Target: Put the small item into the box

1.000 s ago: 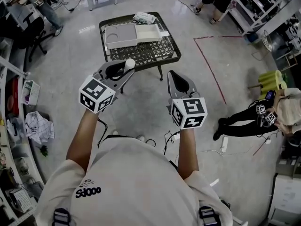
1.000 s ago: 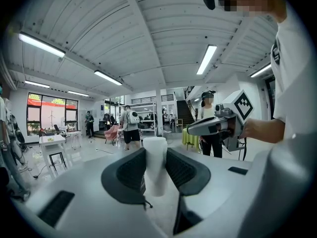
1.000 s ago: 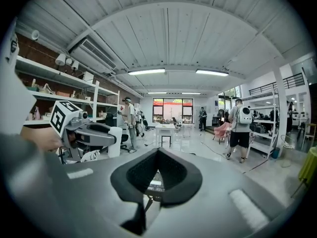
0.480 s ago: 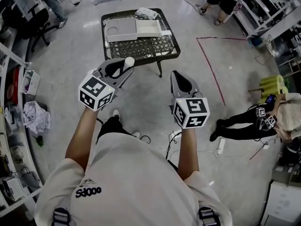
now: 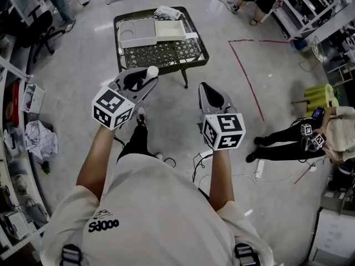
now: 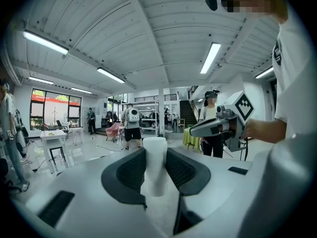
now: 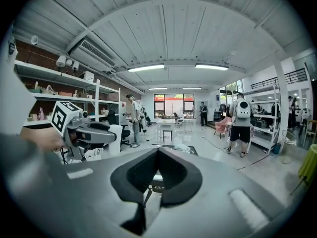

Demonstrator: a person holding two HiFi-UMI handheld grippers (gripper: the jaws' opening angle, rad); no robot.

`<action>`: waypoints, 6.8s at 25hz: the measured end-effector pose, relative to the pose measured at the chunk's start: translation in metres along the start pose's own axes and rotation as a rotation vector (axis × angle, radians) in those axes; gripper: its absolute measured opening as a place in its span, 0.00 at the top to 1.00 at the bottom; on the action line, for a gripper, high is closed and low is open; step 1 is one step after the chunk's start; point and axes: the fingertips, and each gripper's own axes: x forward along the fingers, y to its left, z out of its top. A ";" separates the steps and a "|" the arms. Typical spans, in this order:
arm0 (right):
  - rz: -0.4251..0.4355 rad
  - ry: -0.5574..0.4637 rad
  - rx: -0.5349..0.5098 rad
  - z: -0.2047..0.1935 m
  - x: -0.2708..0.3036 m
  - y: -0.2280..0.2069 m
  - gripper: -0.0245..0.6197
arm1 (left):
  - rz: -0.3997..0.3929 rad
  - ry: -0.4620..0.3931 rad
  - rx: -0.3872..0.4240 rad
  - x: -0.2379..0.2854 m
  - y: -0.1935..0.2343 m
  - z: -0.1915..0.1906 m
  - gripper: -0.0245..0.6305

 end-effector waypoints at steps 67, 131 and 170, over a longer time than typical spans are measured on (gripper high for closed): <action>-0.177 0.155 0.087 0.037 0.306 -0.144 0.95 | -0.234 0.110 -0.110 0.251 0.285 -0.011 0.78; 0.215 0.485 0.258 -0.124 0.476 -0.308 0.95 | -0.144 0.915 -0.304 0.477 0.335 -0.310 0.77; 0.134 0.454 0.208 -0.093 0.439 -0.276 0.95 | -0.001 0.605 -0.263 0.459 0.355 -0.255 0.69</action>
